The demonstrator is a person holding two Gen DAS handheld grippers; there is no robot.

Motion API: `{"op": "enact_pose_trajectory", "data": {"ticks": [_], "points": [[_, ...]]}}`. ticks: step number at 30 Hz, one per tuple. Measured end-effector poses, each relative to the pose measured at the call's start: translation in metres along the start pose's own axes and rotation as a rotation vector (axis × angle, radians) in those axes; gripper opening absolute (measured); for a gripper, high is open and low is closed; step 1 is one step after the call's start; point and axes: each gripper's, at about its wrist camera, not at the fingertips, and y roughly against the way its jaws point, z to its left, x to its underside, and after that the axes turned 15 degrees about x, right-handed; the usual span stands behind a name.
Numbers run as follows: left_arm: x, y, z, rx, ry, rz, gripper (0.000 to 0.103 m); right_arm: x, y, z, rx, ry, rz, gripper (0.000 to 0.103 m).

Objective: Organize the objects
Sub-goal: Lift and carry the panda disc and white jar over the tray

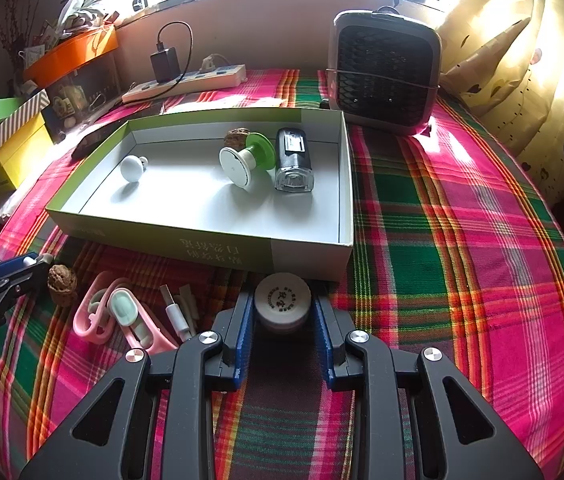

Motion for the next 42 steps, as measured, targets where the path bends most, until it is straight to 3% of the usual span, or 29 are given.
{"op": "enact_pose_trajectory", "data": {"ticks": [28, 42], "points": [[-0.013, 0.026, -0.031, 0.000, -0.071, -0.061, 0.041, -0.005, 0.031, -0.003, -0.028, 0.007, -0.072, 0.029], [-0.031, 0.025, -0.048, 0.019, -0.113, -0.076, 0.041, -0.031, 0.047, 0.001, -0.070, 0.037, -0.126, 0.029]]}}
